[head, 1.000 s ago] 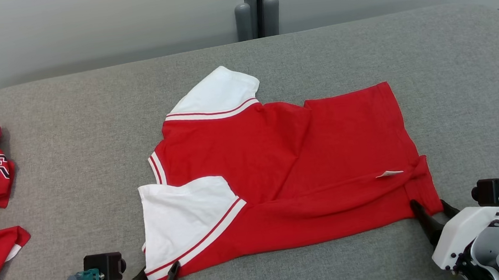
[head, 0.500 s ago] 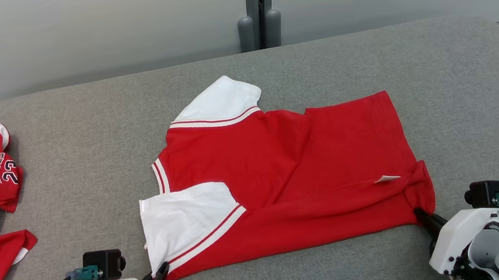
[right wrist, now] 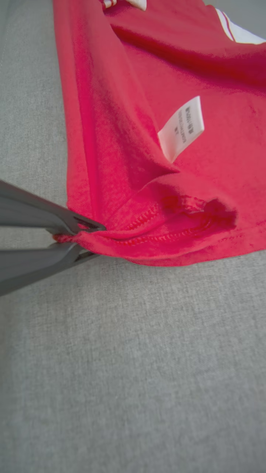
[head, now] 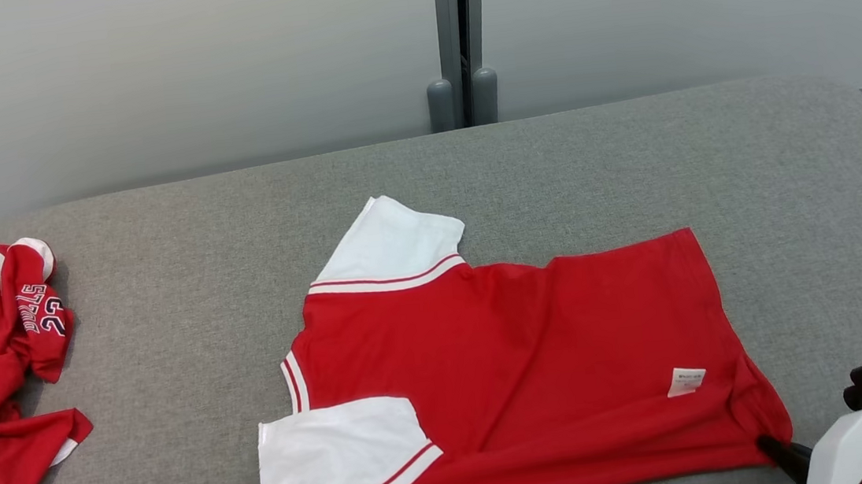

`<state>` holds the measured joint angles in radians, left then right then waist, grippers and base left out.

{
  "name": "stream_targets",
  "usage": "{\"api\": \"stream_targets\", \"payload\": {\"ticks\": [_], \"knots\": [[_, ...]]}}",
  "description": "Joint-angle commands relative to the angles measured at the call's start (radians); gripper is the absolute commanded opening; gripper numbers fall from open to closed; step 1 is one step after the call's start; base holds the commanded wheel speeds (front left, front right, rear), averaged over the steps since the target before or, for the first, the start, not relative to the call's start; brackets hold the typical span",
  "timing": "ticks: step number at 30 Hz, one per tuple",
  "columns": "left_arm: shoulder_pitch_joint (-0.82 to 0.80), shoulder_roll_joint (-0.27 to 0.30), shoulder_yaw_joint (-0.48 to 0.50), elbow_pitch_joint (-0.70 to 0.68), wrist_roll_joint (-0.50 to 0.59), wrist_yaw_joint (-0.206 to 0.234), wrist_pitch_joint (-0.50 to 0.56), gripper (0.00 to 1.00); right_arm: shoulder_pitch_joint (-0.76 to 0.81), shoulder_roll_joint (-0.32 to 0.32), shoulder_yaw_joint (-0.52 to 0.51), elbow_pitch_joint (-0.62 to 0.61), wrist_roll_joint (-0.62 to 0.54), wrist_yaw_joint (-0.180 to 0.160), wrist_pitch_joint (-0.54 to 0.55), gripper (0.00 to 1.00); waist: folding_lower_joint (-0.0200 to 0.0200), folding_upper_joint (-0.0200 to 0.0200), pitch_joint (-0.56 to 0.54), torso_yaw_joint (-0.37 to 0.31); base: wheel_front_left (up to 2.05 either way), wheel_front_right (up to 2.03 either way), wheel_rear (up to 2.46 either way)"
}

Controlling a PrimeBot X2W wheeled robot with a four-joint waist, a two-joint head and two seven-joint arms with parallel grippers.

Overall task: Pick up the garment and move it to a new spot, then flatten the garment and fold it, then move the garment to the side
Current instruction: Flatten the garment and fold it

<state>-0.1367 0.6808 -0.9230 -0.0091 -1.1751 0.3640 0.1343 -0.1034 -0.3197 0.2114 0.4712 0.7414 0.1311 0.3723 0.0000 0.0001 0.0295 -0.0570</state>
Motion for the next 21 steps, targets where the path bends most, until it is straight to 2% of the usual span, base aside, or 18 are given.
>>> {"api": "stream_targets", "payload": {"ticks": [1,4,5,6,11,17,21], "knots": [[0.014,0.014,0.0,-0.002,-0.006,0.013,0.007,0.0,0.027,-0.004,-0.021,-0.016,-0.009,-0.001,0.022,0.0,0.0,-0.0001,-0.001,0.001,0.0,0.0,0.0],[0.028,0.017,-0.007,-0.005,-0.017,0.023,0.023,0.0,0.065,0.014,-0.069,-0.05,-0.035,-0.001,0.068,0.0,0.0,-0.0001,0.0,0.0,0.0,0.0,0.0],[0.031,0.015,-0.009,-0.007,-0.021,0.023,0.03,0.4,0.075,0.022,-0.084,-0.06,-0.045,-0.001,0.081,0.26,0.0,-0.0001,0.002,-0.001,0.0,0.0,0.0],[0.03,0.015,-0.008,-0.01,-0.024,0.025,0.032,1.0,0.083,0.034,-0.099,-0.07,-0.054,-0.001,0.092,0.99,0.0,-0.0001,0.004,-0.001,0.0,0.0,0.0],[0.012,0.021,0.005,-0.017,-0.01,0.036,0.016,1.0,0.112,0.088,-0.162,-0.133,-0.107,0.0,0.142,1.0,0.0,-0.0001,0.009,-0.006,0.0,0.0,0.0],[-0.018,0.044,0.045,-0.043,0.03,0.067,-0.04,1.0,0.138,0.124,-0.242,-0.248,-0.152,0.0,0.16,1.0,0.0,-0.0001,0.007,-0.012,0.0,0.0,0.0],[-0.053,0.066,0.055,-0.061,0.061,0.073,-0.054,1.0,0.138,0.144,-0.276,-0.314,-0.162,0.0,0.169,1.0,0.0,-0.0001,0.012,-0.015,0.0,0.0,0.0]]}}
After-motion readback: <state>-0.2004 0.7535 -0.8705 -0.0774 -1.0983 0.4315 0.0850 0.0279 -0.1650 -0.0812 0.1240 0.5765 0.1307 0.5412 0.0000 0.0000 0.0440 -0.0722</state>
